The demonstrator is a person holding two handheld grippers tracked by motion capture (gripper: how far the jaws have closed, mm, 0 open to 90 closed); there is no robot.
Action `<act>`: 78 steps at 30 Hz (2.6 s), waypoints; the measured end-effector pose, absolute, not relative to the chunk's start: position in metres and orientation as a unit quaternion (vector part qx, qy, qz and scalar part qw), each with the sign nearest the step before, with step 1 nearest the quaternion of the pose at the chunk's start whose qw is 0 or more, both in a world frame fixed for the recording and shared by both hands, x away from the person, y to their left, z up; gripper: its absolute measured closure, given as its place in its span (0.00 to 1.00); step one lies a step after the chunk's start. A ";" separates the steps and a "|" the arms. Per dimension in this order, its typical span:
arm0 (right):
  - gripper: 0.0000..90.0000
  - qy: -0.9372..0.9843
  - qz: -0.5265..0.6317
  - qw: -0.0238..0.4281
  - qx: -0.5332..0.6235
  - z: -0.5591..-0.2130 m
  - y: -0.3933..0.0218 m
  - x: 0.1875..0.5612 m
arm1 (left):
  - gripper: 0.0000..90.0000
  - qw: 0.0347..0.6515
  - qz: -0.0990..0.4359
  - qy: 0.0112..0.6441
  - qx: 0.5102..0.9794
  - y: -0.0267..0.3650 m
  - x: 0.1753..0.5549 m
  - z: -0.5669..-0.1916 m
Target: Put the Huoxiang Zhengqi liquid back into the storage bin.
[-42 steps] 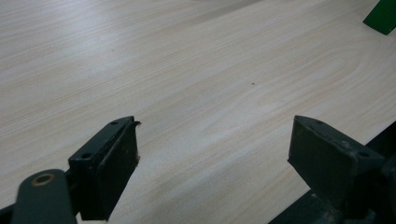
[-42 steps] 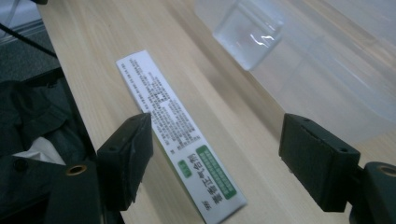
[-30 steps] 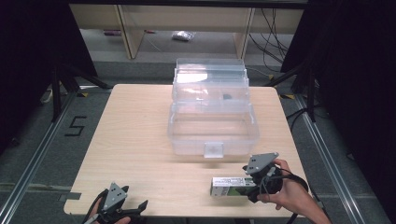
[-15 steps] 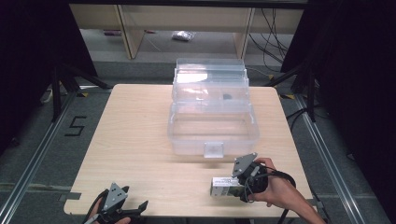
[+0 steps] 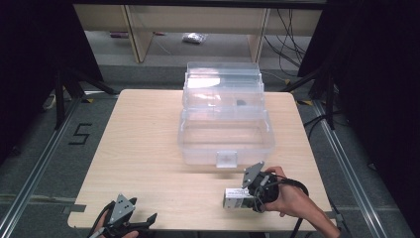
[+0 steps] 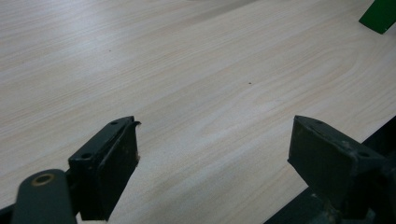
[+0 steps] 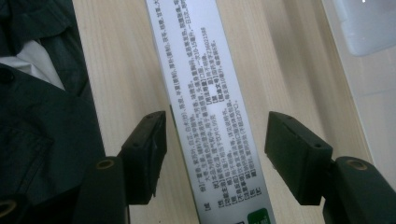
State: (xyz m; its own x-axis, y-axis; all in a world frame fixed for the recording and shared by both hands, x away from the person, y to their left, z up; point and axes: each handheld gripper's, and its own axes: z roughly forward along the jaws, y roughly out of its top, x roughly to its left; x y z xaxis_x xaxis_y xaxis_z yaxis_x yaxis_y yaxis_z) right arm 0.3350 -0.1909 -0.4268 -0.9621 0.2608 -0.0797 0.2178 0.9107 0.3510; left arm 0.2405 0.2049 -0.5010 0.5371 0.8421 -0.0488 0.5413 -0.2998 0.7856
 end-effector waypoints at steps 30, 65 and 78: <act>0.71 0.992 0.113 0.038 0.041 -0.421 -0.173 0.338 | 0.17 0.393 0.191 0.441 0.784 0.205 0.240 -0.501; 0.72 0.988 0.143 0.046 0.021 -0.348 -0.170 0.369 | 0.17 0.399 0.188 0.443 0.781 0.205 0.241 -0.501; 0.72 0.987 0.154 0.046 0.009 -0.322 -0.162 0.383 | 0.17 0.398 0.186 0.443 0.781 0.206 0.241 -0.501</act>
State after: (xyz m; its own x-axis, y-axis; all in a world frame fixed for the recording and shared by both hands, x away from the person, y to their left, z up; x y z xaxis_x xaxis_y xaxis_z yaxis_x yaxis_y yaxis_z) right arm 0.3833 -0.1617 -0.3223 -0.9956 0.0316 -0.0877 0.0034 0.9525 0.3045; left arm 0.2407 0.2055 -0.5007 0.5385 0.8404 -0.0611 0.5433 -0.2909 0.7875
